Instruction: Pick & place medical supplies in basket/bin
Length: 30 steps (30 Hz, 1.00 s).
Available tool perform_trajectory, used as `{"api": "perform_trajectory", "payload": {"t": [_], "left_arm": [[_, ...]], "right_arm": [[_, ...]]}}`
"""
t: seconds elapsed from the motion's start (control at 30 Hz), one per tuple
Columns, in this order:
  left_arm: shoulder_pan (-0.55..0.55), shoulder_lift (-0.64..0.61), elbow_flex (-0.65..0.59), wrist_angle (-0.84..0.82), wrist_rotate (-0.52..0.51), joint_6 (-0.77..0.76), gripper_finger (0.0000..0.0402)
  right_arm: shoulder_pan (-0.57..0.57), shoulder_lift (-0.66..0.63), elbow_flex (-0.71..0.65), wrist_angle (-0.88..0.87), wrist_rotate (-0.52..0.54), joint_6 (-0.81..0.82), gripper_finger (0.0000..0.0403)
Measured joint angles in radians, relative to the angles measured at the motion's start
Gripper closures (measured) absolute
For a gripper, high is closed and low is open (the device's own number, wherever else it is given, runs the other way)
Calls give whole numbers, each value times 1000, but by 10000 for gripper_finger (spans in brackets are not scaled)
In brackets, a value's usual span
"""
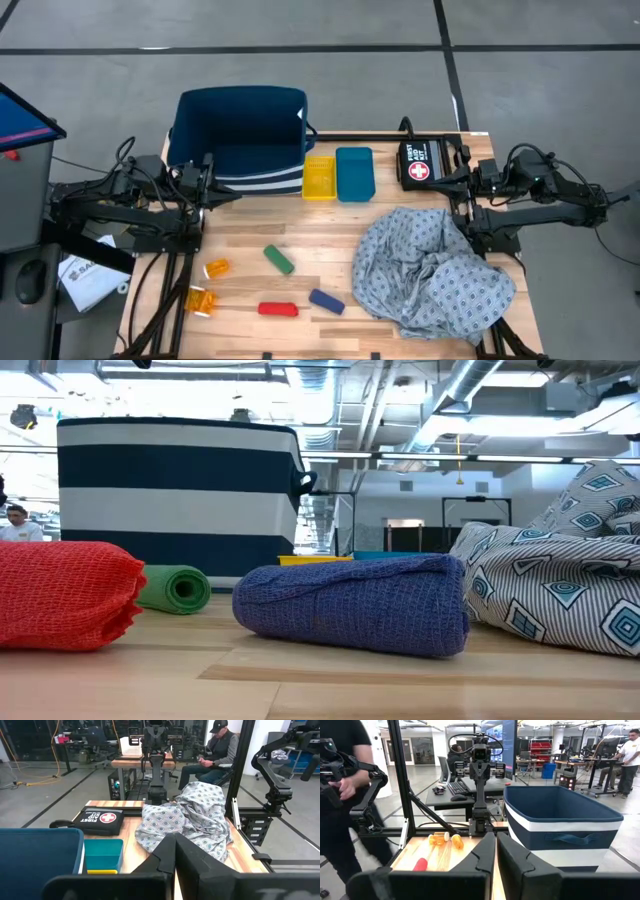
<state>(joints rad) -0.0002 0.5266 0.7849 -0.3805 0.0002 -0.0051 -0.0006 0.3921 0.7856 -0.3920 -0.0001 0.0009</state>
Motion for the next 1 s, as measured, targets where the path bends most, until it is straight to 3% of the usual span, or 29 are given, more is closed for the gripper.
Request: {"api": "perform_trajectory", "payload": {"t": [0.23, 0.47, 0.77, 1.0], "left_arm": [[0, 0, 0, 5, 0, 0, 402], [0, 0, 0, 114, 0, -9, 402], [0, 13, 0, 332, -3, -107, 402], [-1, 50, 0, 393, -11, -241, 402]], "right_arm": [[0, 0, 0, 0, 0, 0, 386], [0, 0, 0, 0, 0, 0, 387], [0, 0, 0, 0, 0, 0, 387], [0, 0, 0, 0, 0, 0, 386]]}}
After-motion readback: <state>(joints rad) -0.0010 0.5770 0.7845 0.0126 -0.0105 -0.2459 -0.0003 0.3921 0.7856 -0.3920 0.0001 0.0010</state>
